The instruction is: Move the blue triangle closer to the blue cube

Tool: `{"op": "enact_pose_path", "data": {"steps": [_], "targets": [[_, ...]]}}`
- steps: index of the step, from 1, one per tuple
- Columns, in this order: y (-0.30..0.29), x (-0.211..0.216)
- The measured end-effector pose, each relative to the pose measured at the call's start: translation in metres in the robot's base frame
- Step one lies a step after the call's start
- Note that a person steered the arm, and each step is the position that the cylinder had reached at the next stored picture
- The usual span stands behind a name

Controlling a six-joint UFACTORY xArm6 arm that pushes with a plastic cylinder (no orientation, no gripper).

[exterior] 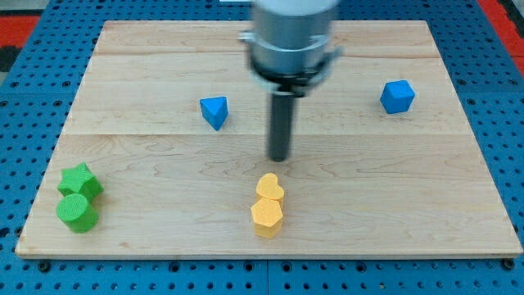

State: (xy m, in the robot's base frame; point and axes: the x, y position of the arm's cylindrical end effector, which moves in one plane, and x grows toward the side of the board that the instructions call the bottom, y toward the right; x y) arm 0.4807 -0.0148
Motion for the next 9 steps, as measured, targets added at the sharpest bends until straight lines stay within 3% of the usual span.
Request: {"op": "enact_pose_path", "data": {"steps": [1,3,5,6,9], "targets": [[-0.059,-0.008],[-0.08,-0.077],[-0.014,-0.099],[-0.004,-0.133],[0.143,-0.128]]}}
